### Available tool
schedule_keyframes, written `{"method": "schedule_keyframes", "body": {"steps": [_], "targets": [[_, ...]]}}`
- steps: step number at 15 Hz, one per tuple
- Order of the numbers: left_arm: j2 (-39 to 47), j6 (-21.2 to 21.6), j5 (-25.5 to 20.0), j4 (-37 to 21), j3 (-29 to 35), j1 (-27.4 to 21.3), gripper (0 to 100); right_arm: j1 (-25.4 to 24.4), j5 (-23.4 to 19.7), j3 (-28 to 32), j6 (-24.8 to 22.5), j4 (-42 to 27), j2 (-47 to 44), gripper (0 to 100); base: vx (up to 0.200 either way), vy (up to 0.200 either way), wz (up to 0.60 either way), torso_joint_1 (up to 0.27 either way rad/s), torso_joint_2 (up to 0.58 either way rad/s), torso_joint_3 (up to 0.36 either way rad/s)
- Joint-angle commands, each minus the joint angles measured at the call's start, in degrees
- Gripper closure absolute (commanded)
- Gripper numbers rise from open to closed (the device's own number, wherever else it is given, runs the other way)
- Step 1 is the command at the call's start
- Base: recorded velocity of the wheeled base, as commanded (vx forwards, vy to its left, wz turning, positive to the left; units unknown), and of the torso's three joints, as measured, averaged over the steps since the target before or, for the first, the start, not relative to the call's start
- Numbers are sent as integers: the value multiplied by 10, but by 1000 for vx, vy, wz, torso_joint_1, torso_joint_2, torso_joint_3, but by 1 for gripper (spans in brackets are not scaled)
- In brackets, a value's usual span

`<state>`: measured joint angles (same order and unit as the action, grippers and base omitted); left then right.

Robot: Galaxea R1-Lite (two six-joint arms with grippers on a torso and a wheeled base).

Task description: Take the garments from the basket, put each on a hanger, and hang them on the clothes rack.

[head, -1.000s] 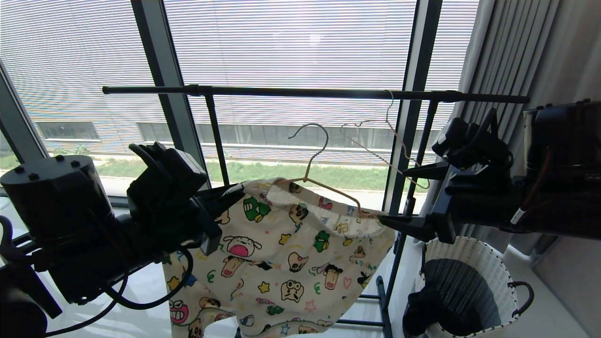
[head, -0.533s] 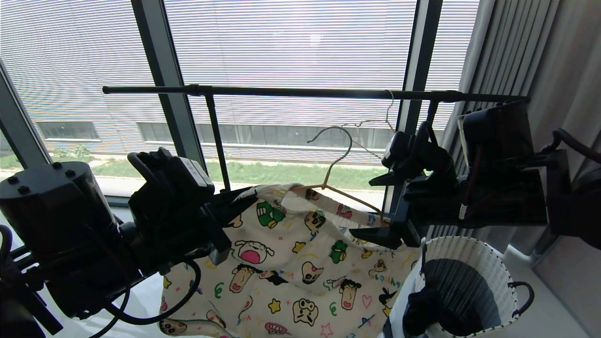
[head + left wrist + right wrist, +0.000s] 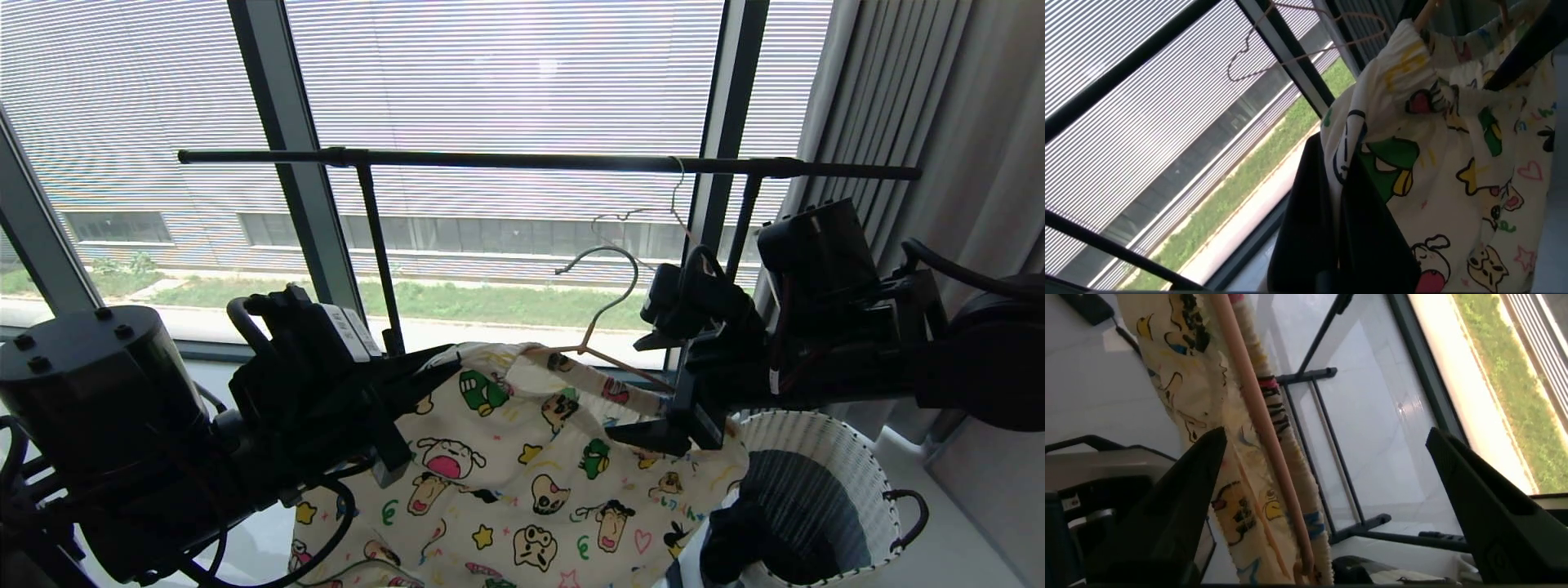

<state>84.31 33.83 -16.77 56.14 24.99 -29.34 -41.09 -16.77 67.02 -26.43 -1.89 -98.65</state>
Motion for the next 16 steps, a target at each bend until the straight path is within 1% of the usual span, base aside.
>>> {"method": "schedule_keyframes", "body": {"steps": [1,5,6,12,13,16], "targets": [[-1,0,0,0,0,0,100,3,1,0,0,0,-5,0,0,0,0,0,0,0],[-3,0,0,0,0,0,100,17,2,-2,-3,-1,-6,0,0,0,0,0,0,0],[-5,0,0,0,0,0,100,19,2,-2,-10,-1,-6,0,0,0,0,0,0,0],[-3,0,1,0,2,-2,100,7,3,-1,-35,0,-16,0,0,0,0,0,0,0],[-3,0,1,0,2,-2,100,6,3,-1,-38,0,-16,100,0,0,0,0,0,0],[-3,0,1,0,2,-9,100,4,8,1,-38,2,-18,100,0,0,0,0,0,0]]}}
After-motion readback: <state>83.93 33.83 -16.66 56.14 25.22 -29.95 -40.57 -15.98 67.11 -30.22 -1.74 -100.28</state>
